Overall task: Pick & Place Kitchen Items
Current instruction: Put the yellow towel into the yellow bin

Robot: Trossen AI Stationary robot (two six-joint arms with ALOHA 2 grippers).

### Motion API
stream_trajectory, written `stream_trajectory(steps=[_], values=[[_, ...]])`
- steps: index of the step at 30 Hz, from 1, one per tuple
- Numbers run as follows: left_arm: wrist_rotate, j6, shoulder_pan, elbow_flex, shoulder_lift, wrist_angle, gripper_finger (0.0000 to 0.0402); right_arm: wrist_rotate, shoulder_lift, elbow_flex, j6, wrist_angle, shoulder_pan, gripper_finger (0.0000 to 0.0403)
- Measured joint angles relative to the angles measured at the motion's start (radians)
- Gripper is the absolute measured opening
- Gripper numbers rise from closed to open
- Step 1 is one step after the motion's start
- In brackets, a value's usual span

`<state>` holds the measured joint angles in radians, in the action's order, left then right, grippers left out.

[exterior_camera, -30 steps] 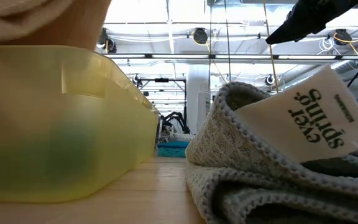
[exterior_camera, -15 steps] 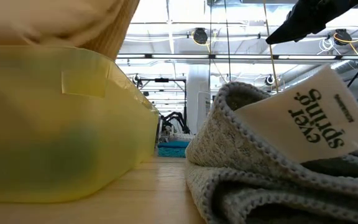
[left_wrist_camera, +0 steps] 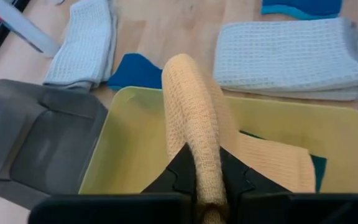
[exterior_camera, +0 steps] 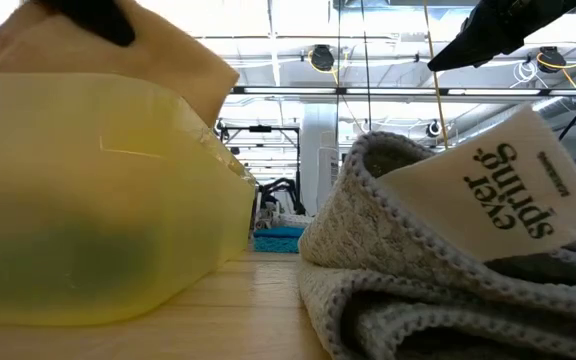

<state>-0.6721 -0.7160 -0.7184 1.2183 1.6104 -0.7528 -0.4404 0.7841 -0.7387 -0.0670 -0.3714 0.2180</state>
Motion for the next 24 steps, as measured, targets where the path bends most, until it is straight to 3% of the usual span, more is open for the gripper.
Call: stream_trajectory(steps=[6, 16, 24], values=[[0.024, -0.012, 0.031, -0.024, 0.0, -0.001, 0.0022, 0.0, 0.0, 0.0, 0.0, 0.0, 0.0, 0.0018], [0.072, -0.048, 0.1, -0.089, 0.0, -0.005, 0.0073, 0.0, 0.0, 0.0, 0.0, 0.0, 0.0, 0.0018], [0.119, -0.073, 0.123, -0.089, 0.0, -0.005, 0.0155, 0.0, 0.0, 0.0, 0.0, 0.0, 0.0, 0.0018]])
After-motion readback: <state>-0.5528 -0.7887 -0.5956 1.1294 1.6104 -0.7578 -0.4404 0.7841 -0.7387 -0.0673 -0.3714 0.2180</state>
